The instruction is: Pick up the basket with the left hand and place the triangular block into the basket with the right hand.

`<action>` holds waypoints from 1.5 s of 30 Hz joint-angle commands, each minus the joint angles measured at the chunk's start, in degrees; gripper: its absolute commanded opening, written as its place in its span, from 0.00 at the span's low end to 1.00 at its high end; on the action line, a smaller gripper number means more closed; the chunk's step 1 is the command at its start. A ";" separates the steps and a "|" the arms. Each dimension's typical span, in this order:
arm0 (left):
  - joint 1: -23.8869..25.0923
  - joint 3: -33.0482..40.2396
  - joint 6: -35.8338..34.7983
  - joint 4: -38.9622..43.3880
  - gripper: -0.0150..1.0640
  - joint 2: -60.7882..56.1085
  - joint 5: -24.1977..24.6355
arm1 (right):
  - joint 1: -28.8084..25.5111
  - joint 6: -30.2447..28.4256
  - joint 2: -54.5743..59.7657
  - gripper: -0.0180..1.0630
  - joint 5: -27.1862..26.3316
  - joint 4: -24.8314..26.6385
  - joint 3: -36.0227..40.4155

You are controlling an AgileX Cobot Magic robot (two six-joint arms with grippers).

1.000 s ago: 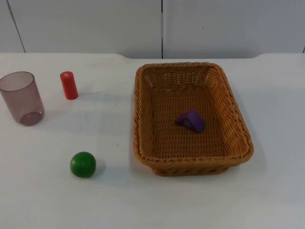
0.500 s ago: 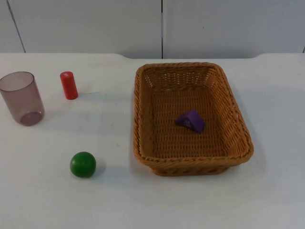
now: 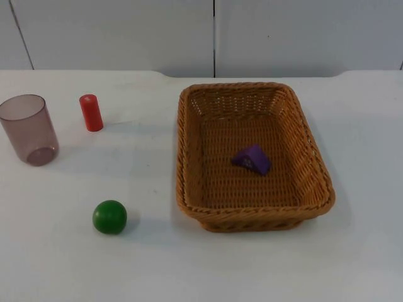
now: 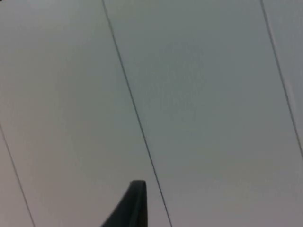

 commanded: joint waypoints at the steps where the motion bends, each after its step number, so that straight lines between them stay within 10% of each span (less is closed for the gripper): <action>1: -0.87 -0.16 0.54 -0.08 0.99 -1.67 2.34 | 0.58 -0.89 -0.03 0.98 1.43 1.62 -0.79; 15: -2.02 -0.06 -2.77 -2.42 0.99 -3.43 10.47 | 0.91 2.78 -0.03 0.98 11.22 2.36 -3.49; 22: -2.02 2.27 -13.12 3.35 0.99 -3.43 20.24 | 0.91 13.99 -0.03 0.98 19.37 -6.15 0.47; 45: -2.02 18.24 -15.79 7.35 0.99 -3.43 24.38 | 2.38 15.27 -0.03 0.98 16.22 -6.69 21.37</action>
